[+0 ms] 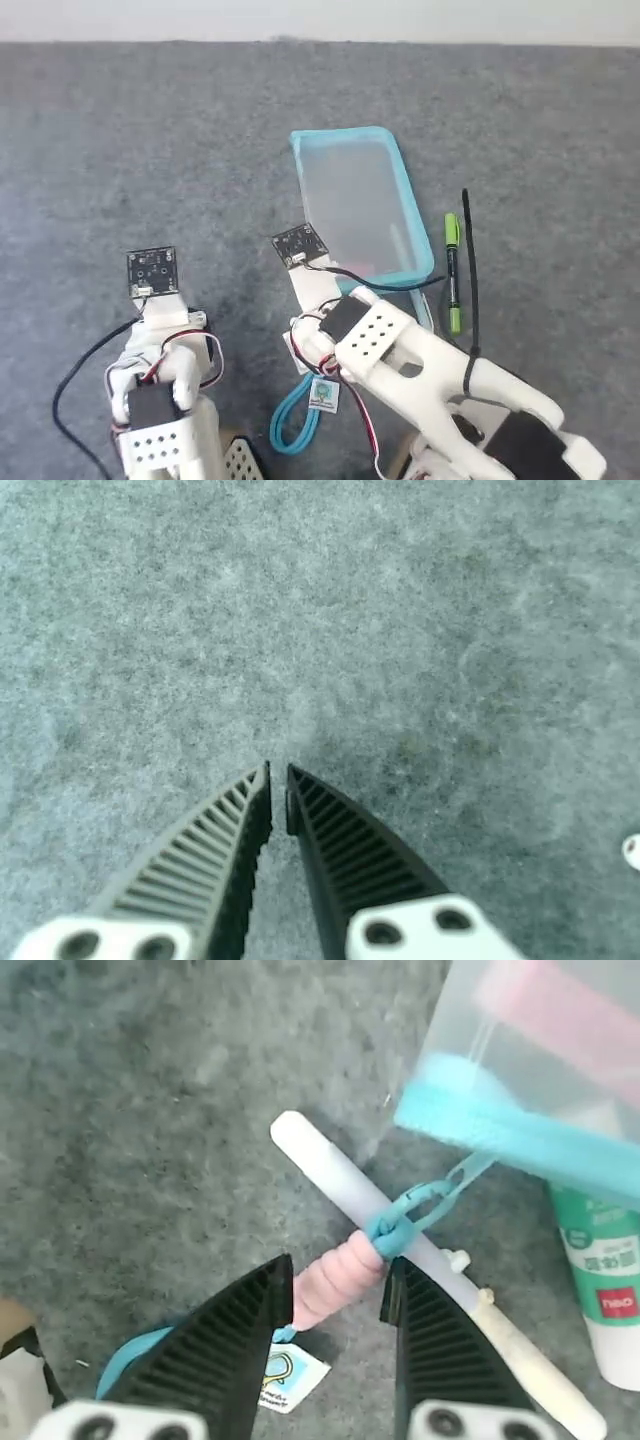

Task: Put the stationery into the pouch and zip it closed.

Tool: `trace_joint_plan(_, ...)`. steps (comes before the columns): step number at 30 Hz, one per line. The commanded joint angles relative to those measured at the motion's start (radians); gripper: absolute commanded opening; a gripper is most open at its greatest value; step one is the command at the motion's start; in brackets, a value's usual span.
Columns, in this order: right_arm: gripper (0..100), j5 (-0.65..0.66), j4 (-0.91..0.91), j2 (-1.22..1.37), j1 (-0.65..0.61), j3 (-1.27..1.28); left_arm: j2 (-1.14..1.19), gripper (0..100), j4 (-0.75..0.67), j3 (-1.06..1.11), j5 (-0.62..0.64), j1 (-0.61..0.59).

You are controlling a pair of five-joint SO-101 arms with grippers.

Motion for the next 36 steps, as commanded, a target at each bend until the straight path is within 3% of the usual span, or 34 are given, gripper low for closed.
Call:
trace_joint_plan(1,16.2,-0.011,-0.015,-0.054,-0.005,-0.005,-0.021,3,0.003,-0.013,0.017,0.005)
trace_joint_plan(17,15.8,0.037,-0.076,0.101,0.027,-0.017,-0.021,3,0.003,-0.013,0.017,0.005)
trace_joint_plan(21,8.0,0.057,-0.074,0.101,0.104,-0.018,-0.021,3,0.003,-0.013,0.017,0.005)
trace_joint_plan(24,1.2,0.235,-0.084,0.101,0.180,-0.020,-0.021,3,0.003,-0.013,0.017,0.005)
trace_joint_plan(27,0.9,0.410,-0.073,0.099,0.248,-0.046,-0.021,3,0.003,-0.013,0.017,0.005)
trace_joint_plan(36,0.7,0.694,0.093,-0.064,0.278,-0.137,-0.021,3,0.003,-0.013,0.017,0.005)
